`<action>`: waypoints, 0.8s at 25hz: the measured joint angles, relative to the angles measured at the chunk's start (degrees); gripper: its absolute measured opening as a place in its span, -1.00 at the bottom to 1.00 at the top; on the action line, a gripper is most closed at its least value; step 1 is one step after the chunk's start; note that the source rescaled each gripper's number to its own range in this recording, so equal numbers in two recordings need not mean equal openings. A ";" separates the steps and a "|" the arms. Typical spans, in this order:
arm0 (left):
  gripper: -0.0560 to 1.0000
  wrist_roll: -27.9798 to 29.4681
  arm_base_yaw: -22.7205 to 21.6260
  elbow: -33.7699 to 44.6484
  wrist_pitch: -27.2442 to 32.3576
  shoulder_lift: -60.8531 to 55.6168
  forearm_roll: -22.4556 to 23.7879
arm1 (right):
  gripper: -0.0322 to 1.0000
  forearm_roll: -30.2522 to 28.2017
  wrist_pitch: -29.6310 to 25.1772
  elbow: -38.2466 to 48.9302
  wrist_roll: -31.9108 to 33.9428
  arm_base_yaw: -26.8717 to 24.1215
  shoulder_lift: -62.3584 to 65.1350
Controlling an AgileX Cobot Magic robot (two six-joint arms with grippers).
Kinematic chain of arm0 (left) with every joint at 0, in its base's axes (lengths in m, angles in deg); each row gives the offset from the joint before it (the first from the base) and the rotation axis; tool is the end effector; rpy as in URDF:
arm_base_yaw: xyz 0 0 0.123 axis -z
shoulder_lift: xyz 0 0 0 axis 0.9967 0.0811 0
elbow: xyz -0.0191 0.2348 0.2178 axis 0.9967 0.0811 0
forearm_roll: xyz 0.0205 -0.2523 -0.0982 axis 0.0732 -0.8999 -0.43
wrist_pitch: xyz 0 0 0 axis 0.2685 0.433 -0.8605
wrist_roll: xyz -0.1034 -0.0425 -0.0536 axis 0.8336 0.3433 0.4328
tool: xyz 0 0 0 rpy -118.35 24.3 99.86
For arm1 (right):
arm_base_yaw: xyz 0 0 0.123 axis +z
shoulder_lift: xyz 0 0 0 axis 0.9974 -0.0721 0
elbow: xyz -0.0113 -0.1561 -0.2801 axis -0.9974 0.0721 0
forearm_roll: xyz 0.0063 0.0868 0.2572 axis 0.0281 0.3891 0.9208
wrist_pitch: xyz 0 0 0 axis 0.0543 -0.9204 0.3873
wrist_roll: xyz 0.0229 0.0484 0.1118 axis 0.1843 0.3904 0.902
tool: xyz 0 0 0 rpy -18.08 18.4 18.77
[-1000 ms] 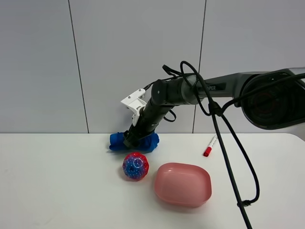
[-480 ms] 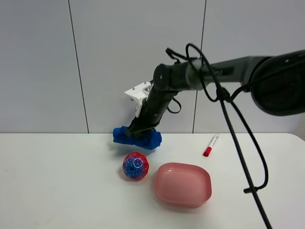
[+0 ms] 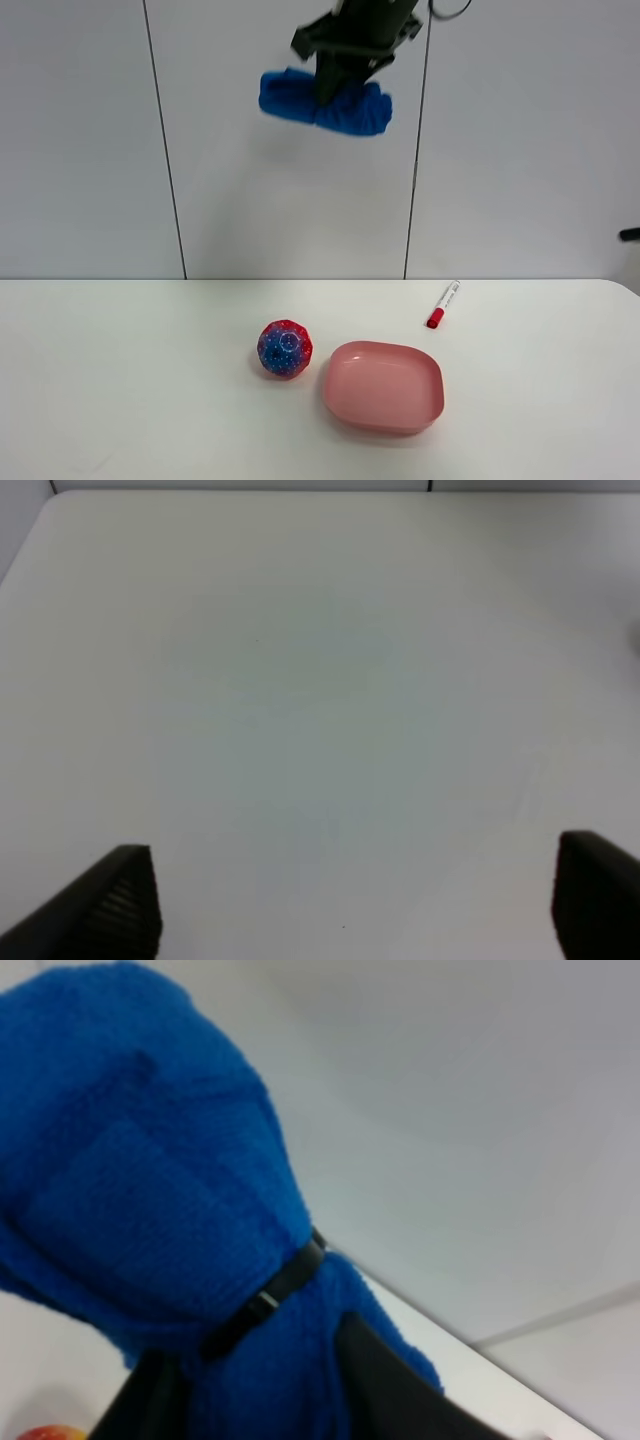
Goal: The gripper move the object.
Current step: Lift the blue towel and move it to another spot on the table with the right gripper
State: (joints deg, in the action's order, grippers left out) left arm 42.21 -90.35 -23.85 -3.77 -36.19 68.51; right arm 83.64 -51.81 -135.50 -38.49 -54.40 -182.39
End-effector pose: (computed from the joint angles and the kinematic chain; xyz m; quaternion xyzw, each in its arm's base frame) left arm 0.0047 -0.0070 0.2758 -0.0185 0.8471 0.0001 0.5311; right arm 0.4338 0.2667 0.4277 -0.3779 0.8265 0.0547 0.4136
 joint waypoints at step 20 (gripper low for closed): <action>1.00 0.00 0.00 0.00 0.00 0.00 0.00 | -0.94 -22.92 -9.03 28.79 39.09 0.89 26.88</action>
State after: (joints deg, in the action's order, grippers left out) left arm 42.21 -90.35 -23.85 -3.77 -36.19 68.51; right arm 60.72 -60.85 -106.71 0.59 -53.51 -155.51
